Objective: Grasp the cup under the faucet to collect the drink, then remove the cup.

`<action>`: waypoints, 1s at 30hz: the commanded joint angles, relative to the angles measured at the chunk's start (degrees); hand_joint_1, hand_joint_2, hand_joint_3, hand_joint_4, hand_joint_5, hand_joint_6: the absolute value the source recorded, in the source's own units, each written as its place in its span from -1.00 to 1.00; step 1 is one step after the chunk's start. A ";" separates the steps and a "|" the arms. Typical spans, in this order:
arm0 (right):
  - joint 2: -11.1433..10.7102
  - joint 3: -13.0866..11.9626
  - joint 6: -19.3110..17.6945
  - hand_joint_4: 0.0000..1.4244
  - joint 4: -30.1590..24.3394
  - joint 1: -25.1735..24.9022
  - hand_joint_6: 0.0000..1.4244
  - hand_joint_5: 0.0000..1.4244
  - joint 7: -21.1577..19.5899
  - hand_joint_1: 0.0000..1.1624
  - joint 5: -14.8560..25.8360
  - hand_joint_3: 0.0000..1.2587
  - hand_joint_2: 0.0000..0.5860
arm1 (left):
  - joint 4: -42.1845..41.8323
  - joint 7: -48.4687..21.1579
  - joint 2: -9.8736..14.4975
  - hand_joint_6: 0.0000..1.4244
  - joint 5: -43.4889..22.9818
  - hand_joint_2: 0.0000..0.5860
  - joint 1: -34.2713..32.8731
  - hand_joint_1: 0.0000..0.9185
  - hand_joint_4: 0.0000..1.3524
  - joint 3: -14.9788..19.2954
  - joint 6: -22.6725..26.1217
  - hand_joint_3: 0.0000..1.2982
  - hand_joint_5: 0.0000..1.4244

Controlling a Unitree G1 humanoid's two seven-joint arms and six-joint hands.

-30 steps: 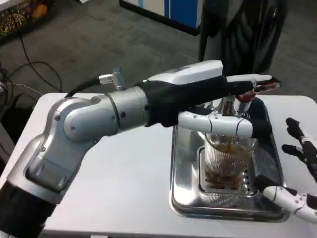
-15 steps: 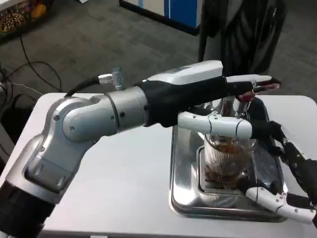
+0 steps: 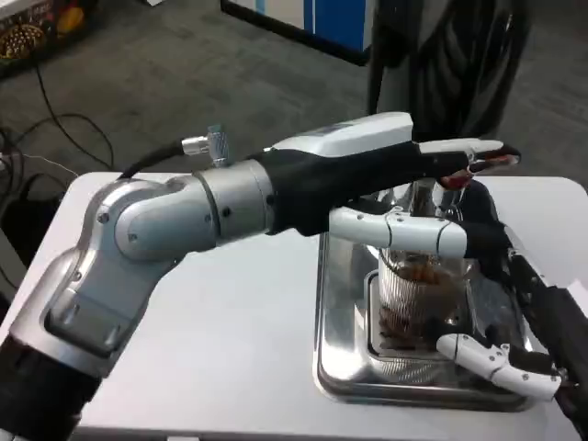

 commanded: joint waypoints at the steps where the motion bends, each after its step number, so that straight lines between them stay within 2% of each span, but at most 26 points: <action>1: 0.73 0.75 0.68 -1.00 0.79 -0.81 -1.00 -0.88 -0.75 0.18 -0.34 -1.00 -0.35 | -0.49 -3.49 0.49 -0.76 1.10 -0.61 0.94 -1.00 -1.00 -2.28 -0.15 -0.84 -0.90; 15: 2.57 2.57 1.92 -1.00 2.50 -3.23 -1.00 -0.88 -2.12 0.17 -1.28 -1.00 -0.35 | -2.06 -3.86 0.99 -0.75 1.44 -0.61 1.56 -1.00 -1.00 -2.10 0.89 -0.84 -0.90; 30: 5.61 5.39 4.43 -1.00 4.67 -6.20 -1.00 -0.89 -4.60 0.17 -2.98 -1.00 -0.35 | -3.21 -4.08 1.88 -0.74 1.51 -0.62 1.80 -1.00 -1.00 -1.76 1.62 -0.84 -0.90</action>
